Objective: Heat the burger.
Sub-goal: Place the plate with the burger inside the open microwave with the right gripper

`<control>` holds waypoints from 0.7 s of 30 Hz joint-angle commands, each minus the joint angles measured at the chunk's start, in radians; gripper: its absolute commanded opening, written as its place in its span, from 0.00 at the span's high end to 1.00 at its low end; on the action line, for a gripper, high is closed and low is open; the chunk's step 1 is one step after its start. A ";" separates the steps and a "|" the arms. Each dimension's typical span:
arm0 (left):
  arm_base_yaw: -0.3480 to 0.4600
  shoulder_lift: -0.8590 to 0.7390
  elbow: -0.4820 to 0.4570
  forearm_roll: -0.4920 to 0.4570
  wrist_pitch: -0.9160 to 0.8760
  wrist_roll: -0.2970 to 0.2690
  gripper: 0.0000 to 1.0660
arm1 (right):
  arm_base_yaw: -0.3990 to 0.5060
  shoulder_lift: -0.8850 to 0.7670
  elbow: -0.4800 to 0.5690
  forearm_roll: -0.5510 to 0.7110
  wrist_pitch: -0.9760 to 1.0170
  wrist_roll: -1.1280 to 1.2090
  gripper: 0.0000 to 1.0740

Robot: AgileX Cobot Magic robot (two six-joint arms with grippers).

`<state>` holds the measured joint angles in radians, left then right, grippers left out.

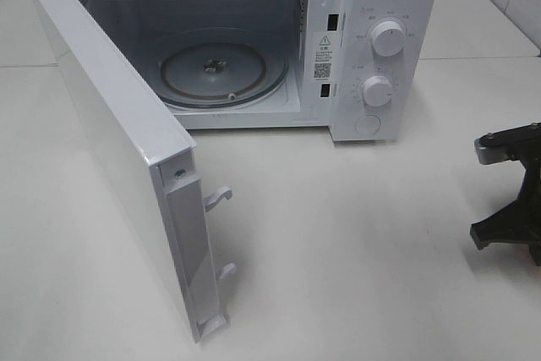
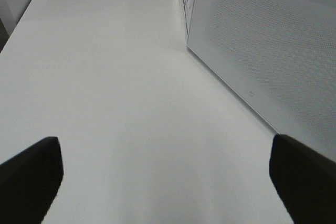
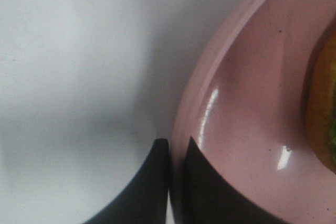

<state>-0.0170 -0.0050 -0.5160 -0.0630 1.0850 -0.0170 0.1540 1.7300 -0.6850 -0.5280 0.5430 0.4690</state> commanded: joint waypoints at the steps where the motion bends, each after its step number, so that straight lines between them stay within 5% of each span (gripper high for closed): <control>1: -0.001 -0.015 -0.001 -0.008 -0.015 0.001 0.06 | 0.046 0.001 0.000 -0.072 0.053 0.054 1.00; 21: -0.001 -0.015 -0.001 -0.008 -0.015 0.001 0.06 | 0.140 -0.108 0.000 -0.168 0.200 0.080 1.00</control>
<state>-0.0170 -0.0050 -0.5160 -0.0630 1.0850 -0.0170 0.2910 1.6490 -0.6840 -0.6390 0.6790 0.5390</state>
